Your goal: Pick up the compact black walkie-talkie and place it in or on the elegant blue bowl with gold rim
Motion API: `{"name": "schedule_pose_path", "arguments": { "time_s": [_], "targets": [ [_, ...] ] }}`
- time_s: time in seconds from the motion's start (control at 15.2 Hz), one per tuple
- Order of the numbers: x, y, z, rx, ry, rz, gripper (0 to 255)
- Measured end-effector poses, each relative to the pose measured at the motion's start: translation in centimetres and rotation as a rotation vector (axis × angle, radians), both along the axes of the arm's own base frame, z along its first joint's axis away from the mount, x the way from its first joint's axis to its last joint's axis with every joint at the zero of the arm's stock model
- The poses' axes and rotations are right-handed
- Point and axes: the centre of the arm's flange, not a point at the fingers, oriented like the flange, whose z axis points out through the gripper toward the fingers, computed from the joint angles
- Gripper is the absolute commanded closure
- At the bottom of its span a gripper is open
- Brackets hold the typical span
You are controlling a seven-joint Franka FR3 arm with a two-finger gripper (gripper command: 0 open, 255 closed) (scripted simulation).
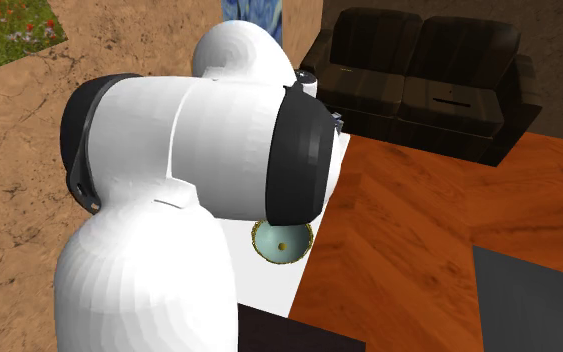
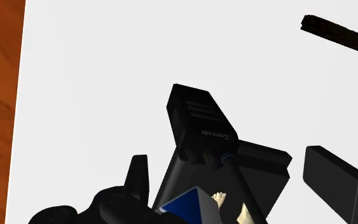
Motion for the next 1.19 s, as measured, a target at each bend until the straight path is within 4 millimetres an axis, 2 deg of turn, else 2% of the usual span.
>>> {"name": "schedule_pose_path", "arguments": {
  "time_s": [0.2, 0.59, 0.99, 1.06, 1.19],
  "targets": [
    [0.9, 0.3, -1.4, 0.003, -0.004, 0.008, 0],
    [1.3, 0.8, -4.4, 0.004, -0.004, 0.009, 0],
    [1.4, 0.9, -4.8, 0.004, -0.005, 0.009, 0],
    [1.4, 0.9, -4.8, 0.004, -0.005, 0.009, 255],
    [1.4, 0.9, -4.7, 0.004, -0.006, 0.009, 255]
  ]
}}
